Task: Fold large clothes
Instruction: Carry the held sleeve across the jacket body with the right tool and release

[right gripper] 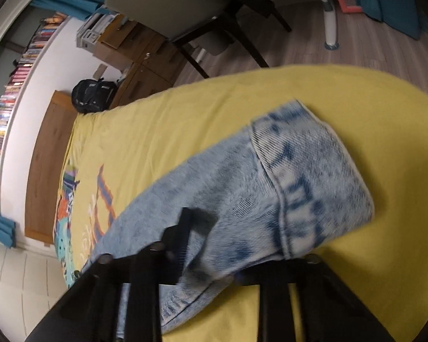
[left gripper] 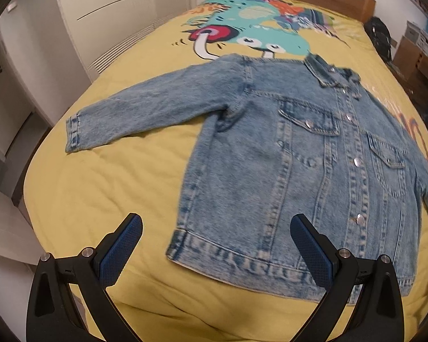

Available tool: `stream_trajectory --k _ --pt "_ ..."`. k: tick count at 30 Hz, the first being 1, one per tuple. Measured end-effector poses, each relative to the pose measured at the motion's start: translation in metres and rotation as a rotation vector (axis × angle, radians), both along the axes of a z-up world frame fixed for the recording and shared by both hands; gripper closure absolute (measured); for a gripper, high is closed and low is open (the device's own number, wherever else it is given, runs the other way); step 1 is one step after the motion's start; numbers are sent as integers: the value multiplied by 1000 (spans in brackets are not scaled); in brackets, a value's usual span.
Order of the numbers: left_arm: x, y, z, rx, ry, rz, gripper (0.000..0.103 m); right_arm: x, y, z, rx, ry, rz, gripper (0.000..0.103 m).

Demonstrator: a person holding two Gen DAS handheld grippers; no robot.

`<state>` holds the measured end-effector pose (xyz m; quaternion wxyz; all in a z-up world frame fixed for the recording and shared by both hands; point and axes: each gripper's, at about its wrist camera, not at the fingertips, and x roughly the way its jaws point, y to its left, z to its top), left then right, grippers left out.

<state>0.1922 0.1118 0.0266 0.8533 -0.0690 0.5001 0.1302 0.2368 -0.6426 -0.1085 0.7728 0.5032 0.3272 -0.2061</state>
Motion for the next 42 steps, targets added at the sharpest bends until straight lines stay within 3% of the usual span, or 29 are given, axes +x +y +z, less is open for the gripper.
stream_trajectory --k 4,9,14,22,30,35,42 --pt "-1 16 5 -42 -39 11 1 17 9 31 -64 -39 64 93" --pt "-3 35 7 -106 -52 13 1 59 50 76 -117 -96 189 95" --pt "-10 55 4 -168 -52 35 1 106 119 107 -119 -127 329 95" --pt "-31 96 7 -256 -99 60 1 183 269 134 -89 -152 557 95" --pt "-49 132 1 -262 -101 115 1 222 402 137 -82 -184 759 95" --pt "-58 146 -4 -253 -96 154 1 216 464 126 -96 -206 858 95" --pt "-62 151 -16 -260 -71 183 1 200 533 87 -178 -156 1001 95"
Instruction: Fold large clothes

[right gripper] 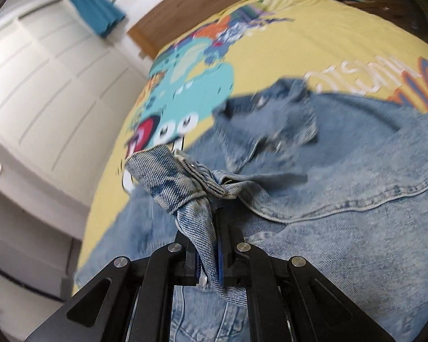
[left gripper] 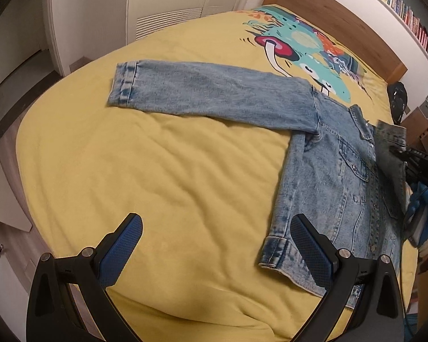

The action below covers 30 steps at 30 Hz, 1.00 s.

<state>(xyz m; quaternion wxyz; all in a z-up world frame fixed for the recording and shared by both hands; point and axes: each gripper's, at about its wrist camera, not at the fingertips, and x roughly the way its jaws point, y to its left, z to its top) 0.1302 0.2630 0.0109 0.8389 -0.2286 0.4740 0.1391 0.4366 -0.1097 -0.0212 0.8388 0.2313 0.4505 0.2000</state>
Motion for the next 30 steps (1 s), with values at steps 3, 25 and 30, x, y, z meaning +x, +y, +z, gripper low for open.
stream_trajectory --k 3,25,30 --pt "2 -5 -1 13 5 -12 1 -10 23 -13 -53 4 55 94" --pt "35 -51 17 51 23 -106 1 -38 103 -46 -326 50 260 18" --pt "42 -60 26 65 1 -119 1 -51 96 -30 -300 7 261 18"
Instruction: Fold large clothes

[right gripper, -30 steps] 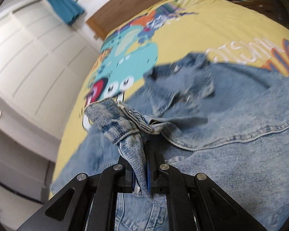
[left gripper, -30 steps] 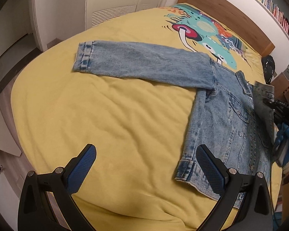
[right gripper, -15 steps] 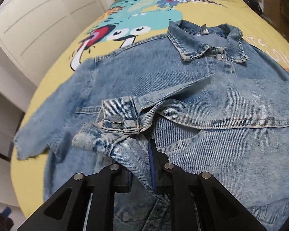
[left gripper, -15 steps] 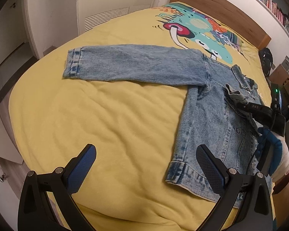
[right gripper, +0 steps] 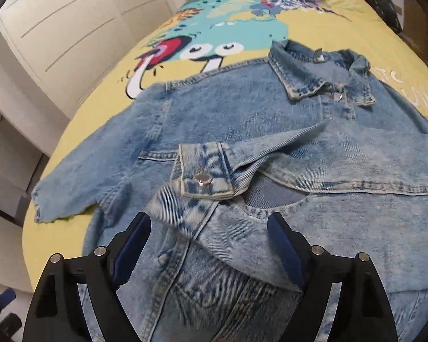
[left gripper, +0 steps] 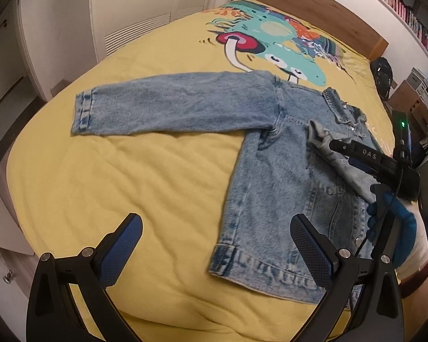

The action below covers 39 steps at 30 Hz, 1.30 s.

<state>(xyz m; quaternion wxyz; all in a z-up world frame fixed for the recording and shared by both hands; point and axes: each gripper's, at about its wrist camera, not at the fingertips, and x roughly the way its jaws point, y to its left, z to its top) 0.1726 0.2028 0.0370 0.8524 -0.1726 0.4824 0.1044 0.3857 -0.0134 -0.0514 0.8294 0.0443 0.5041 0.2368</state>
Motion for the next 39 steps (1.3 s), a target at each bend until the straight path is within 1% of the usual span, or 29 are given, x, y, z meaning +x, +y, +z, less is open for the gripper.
stream_trajectory --k 4,7,10,14,18,21,25,27,30,34,36,39 --pt "15 -14 4 10 -2 -23 1 -10 -23 16 -12 -58 -23 18" --pt "35 -33 5 19 -8 -66 1 -13 -53 22 -62 -104 -67 18" --pt "59 -59 5 47 -19 -119 1 -13 -90 23 -114 -135 -120 18" --pt "97 -96 -2 82 -30 -186 1 -12 -141 20 -160 -150 -186 18" --pt "145 -141 -18 125 -30 -250 1 -9 -178 11 -198 -148 -223 18" --pt "178 -164 -39 93 -9 -274 1 -8 -194 1 -235 -142 -228 18" --pt "206 -194 -66 132 13 -303 1 -9 -202 -20 -282 -127 -192 18" --pt "217 -204 -82 158 30 -316 1 -10 -206 -31 -283 -105 -176 18" --pt "225 -210 -102 177 58 -302 1 -16 -216 -45 -281 -99 -150 18" --pt "227 -195 -128 204 112 -270 1 -29 -224 -47 -276 -120 -112 18" --pt "225 -184 -129 215 138 -264 1 -34 -229 -46 -294 -121 -97 18" --pt "220 -174 -113 228 89 -243 1 -38 -234 -40 -313 -104 -86 18"
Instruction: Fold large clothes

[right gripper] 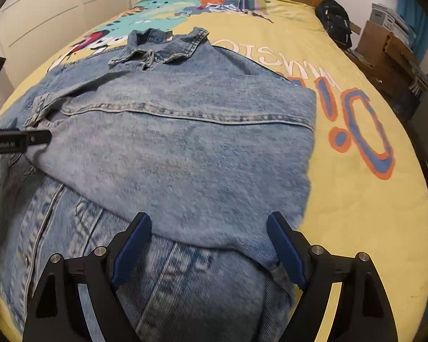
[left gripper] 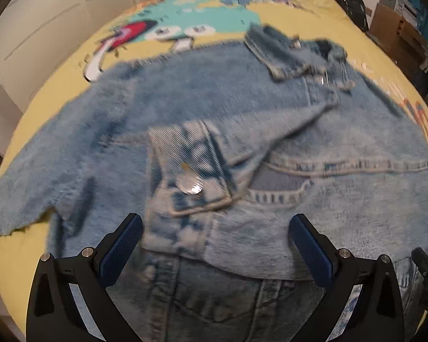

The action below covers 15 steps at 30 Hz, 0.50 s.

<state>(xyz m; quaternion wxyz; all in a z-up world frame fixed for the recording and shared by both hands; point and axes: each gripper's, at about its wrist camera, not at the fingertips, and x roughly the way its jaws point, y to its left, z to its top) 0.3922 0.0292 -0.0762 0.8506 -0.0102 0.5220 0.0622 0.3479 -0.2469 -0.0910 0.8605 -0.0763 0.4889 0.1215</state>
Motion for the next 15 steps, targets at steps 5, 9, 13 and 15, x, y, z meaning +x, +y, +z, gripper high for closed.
stream_trajectory --k 5,9,13,15 --pt "9 -6 25 4 -92 -17 1 5 4 31 30 -65 -16 18" --pt "22 -27 19 11 -83 -75 1 21 20 40 40 -105 -10 18" --pt "26 -39 0 2 -60 -96 1 40 36 24 -10 -92 2 18" --pt "26 -42 -8 22 -61 -102 1 47 42 11 -23 -70 10 18"
